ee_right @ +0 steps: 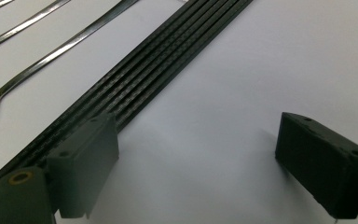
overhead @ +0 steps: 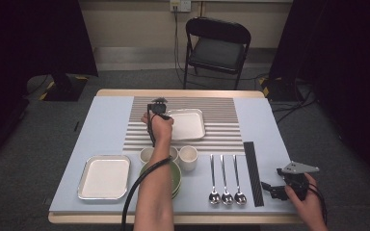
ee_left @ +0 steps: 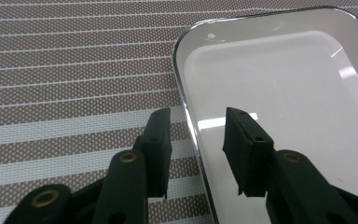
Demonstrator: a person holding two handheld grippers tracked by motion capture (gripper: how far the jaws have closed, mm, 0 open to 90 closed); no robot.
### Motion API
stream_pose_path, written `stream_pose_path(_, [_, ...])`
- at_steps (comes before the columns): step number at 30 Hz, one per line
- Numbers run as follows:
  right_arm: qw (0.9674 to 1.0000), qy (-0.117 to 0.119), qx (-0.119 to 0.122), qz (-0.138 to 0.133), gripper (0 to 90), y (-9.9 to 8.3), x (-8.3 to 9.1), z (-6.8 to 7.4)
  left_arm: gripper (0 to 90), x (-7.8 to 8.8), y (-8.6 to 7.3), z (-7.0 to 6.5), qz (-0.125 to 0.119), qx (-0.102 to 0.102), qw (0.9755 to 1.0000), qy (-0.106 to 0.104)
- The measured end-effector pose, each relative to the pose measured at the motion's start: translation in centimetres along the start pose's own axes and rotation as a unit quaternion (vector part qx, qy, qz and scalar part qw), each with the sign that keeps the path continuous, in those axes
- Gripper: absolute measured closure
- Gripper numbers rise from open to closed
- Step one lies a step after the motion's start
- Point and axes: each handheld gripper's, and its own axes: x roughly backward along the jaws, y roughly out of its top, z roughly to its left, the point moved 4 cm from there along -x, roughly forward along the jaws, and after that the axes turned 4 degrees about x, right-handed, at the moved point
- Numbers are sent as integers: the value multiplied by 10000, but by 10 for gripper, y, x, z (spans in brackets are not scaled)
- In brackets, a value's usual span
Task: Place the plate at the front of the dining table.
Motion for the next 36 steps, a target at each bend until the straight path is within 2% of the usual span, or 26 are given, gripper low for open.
stream_pose_path(10, [10000, 2, -1, 3, 123, 0, 0, 0, 794, -4, -1, 1, 80, 10, 10000, 51])
stream_pose_path(12, [10000, 4, -3, 8, 122, 0, 0, 0, 814, -4, -1, 1, 95, 69, 9999, 32])
stream_pose_path(22, [10000, 2, -4, 2, 122, 0, 0, 0, 862, 0, 4, 0, 106, 211, 9997, 103])
stream_pose_path(28, [10000, -2, -9, 0, 123, 0, 0, 0, 875, 1, 6, 1, 166, 211, 9996, 99])
stream_pose_path(36, [10000, -1, -9, -1, 123, 0, 0, 0, 876, 0, 8, 3, 125, 197, 9996, 127])
